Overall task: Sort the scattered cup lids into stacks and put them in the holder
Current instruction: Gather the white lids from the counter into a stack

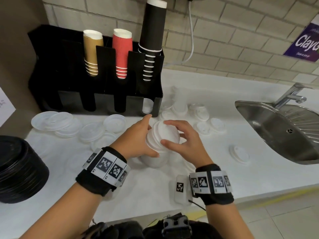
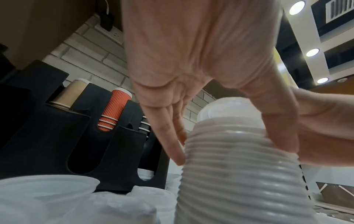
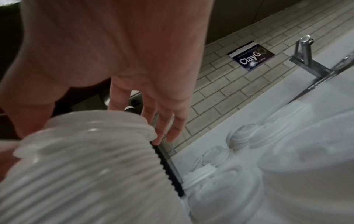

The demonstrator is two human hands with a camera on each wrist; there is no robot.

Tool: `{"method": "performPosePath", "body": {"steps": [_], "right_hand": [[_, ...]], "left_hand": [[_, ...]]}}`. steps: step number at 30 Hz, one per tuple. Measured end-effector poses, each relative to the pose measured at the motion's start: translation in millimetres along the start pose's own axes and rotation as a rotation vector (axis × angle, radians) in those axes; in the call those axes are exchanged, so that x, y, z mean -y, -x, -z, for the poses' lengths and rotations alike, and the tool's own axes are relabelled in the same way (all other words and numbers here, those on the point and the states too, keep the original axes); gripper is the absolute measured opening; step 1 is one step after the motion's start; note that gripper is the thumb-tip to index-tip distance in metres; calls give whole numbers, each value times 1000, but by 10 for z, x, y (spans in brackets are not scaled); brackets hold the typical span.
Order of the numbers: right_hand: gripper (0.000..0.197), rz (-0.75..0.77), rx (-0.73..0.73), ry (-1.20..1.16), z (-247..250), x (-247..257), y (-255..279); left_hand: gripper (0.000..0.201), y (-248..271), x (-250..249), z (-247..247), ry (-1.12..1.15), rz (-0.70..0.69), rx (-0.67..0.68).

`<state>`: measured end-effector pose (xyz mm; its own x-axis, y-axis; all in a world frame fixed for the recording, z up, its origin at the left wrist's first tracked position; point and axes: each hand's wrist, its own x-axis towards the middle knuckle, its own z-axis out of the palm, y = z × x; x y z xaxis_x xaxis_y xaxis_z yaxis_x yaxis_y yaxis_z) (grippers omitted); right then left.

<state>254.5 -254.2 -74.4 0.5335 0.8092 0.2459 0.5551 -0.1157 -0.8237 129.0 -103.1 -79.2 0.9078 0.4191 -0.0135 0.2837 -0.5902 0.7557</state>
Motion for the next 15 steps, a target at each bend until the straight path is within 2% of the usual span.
{"method": "performPosePath", "body": {"steps": [3, 7, 13, 15], "right_hand": [[53, 30, 24, 66, -80, 3, 19], [55, 67, 54, 143, -115, 37, -11], [55, 25, 111, 227, -137, 89, -78], [55, 10, 138, 254, -139, 93, -91]], "left_hand": [[131, -4, 27, -18, 43, 6, -8], [133, -9, 65, -47, 74, 9, -15], [128, -3, 46, -37, 30, 5, -4], [118, 13, 22, -23, 22, 5, 4]]}}
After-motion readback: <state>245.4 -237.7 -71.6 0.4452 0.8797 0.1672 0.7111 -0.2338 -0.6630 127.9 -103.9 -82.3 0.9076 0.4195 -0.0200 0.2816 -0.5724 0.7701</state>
